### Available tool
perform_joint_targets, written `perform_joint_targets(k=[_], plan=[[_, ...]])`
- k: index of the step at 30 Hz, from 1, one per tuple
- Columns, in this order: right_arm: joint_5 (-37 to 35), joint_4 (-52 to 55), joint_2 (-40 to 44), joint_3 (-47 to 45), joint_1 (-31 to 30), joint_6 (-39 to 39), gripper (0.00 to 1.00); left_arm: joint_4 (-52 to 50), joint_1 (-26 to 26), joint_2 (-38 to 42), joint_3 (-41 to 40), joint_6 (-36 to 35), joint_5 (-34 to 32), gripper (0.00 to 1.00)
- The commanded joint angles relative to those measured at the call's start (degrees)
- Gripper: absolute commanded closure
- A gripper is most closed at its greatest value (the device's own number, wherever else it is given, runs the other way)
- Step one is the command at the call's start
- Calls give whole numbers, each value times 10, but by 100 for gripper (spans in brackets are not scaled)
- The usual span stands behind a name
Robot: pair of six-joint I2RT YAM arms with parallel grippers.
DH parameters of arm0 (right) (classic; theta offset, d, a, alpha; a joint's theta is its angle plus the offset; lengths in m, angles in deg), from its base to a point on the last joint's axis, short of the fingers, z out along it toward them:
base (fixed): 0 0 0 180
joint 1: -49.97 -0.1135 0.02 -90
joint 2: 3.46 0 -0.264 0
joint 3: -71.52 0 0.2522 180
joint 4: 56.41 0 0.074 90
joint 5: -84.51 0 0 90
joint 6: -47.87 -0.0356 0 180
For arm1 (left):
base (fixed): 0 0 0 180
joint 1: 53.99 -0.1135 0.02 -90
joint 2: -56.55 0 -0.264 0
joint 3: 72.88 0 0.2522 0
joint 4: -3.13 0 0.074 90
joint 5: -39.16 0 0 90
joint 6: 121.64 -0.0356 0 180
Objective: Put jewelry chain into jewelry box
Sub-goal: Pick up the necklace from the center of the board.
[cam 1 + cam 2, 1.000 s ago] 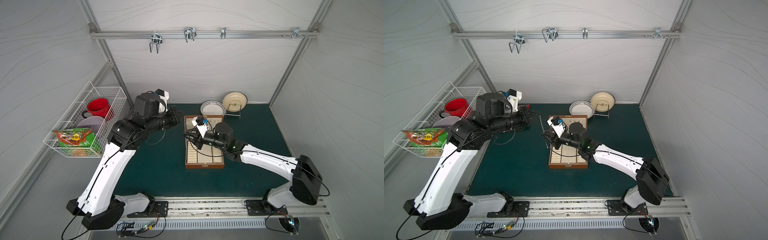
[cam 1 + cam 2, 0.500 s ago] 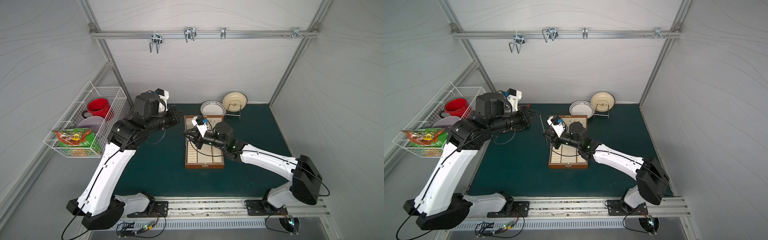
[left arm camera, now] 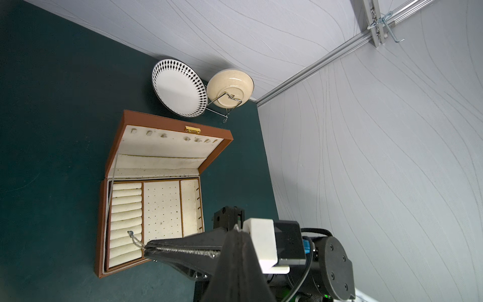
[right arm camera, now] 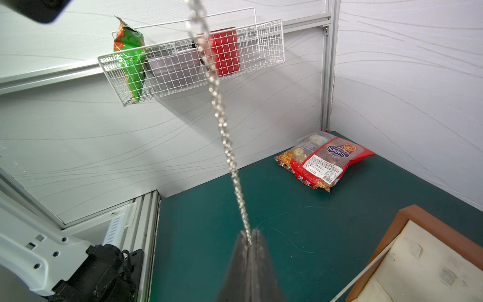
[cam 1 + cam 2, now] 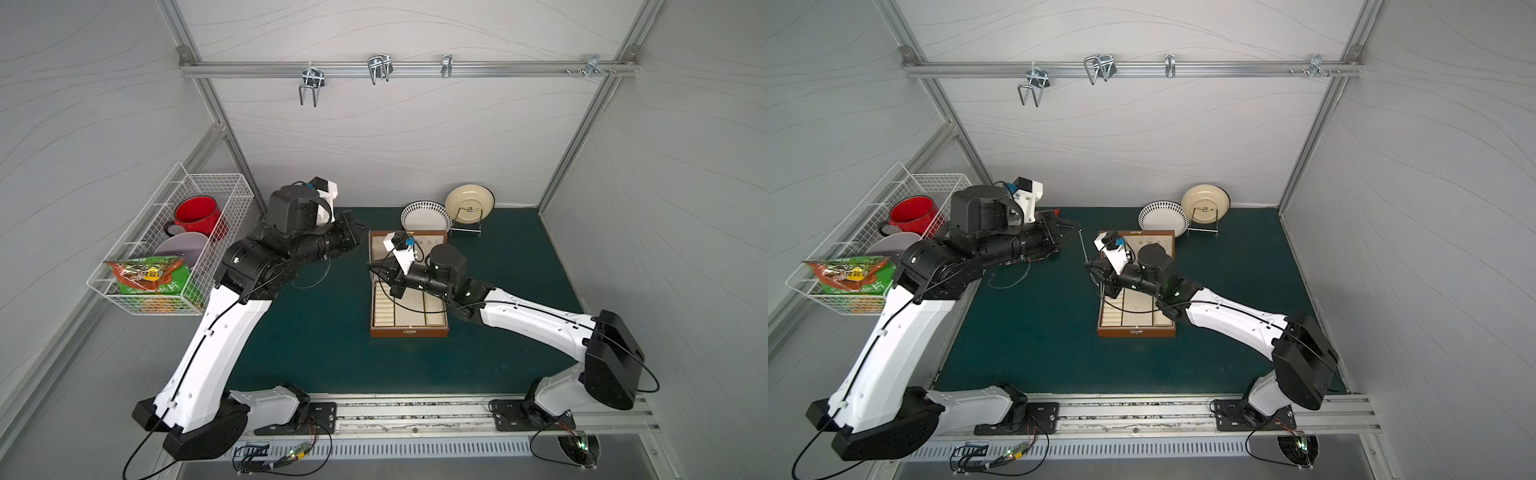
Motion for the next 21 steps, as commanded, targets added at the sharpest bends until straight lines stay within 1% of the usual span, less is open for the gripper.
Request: perform_joint_targets(k=[1,7,11,13,16,21], plan=[[-4,-8,-3,18,-3,6,100,34,3,11,8,-5,0,100],[-6,0,5,13,2,6,100,48,1,20,-20,2,-3,100],[-3,27,18,7,6,7,100,66,-21,34,-58,15,8,100],[0,56,27,5,10,12,100,93,-51,47,-100,38,38,100],[-5,114,41,4,15,24,100,158,-97,72,-184,83,89,100],[-3,198,57,-3,37,20,100,211,-122,88,-265,108,109,100]])
